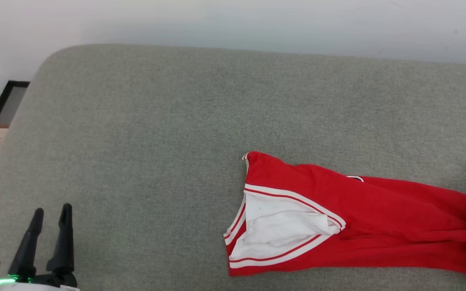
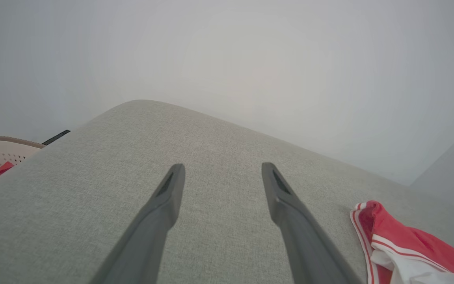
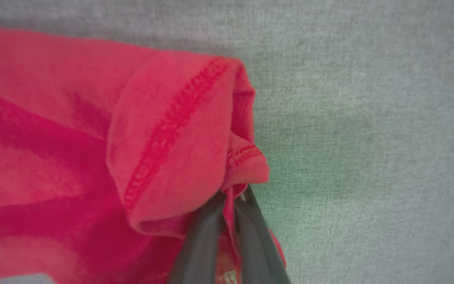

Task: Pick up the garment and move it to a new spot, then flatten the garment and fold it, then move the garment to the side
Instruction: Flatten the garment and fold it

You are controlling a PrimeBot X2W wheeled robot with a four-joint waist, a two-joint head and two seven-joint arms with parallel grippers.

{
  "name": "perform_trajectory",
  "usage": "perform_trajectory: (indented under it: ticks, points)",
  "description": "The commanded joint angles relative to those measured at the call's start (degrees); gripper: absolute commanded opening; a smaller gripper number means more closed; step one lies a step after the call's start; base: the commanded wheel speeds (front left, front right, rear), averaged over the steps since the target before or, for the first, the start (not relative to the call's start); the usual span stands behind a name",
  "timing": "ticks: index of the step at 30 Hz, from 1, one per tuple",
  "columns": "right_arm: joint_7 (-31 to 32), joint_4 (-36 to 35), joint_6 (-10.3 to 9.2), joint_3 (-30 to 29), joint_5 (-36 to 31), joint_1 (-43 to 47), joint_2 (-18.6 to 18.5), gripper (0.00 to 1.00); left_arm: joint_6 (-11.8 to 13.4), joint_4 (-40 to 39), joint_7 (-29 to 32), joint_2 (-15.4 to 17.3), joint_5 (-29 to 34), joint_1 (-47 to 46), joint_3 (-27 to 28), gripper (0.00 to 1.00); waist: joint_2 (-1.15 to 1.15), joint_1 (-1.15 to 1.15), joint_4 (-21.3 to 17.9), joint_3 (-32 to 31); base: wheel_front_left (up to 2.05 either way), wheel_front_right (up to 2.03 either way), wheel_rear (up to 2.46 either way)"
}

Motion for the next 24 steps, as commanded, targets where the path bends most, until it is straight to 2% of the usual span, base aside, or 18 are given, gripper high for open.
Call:
perform_trajectory:
  ticks: [1, 10, 17, 21, 24]
  points:
    - [0.66, 1.32, -0.12, 0.38, 0.24, 1.49, -0.3, 0.0, -0.24, 0.06, 0.03, -0.02, -0.01, 0.24, 0.26, 1.0, 0.0, 0.0, 0.01, -0.34, 0.0, 0.0, 0.0]
    - [2.54, -4.94, -0.12, 2.15, 5.3, 2.06, -4.73, 0.0, -0.24, -0.36, 0.03, -0.25, 0.07, 2.04, 1.02, 1.0, 0.0, 0.0, -1.3, -1.87, 0.0, 0.0, 0.0]
    - [4.06, -11.52, -0.12, 2.54, 7.15, 3.27, -6.84, 0.0, -0.24, -0.46, 0.03, -0.49, 0.33, 2.44, 0.85, 1.0, 0.0, 0.0, -2.07, -2.97, 0.0, 0.0, 0.0]
    - [5.14, -17.04, -0.12, 4.2, 9.61, 3.79, -6.67, 0.0, -0.24, -0.19, 0.03, -0.65, 0.43, 2.66, 1.05, 1.0, 0.0, 0.0, -2.26, -3.82, 0.0, 0.0, 0.0]
    - [6.16, -21.35, -0.11, 6.25, 11.92, 4.11, -5.11, 0.0, -0.24, -0.07, 0.03, -0.74, 0.53, 3.15, 1.13, 1.0, 0.0, 0.0, -2.23, -4.45, 0.0, 0.0, 0.0]
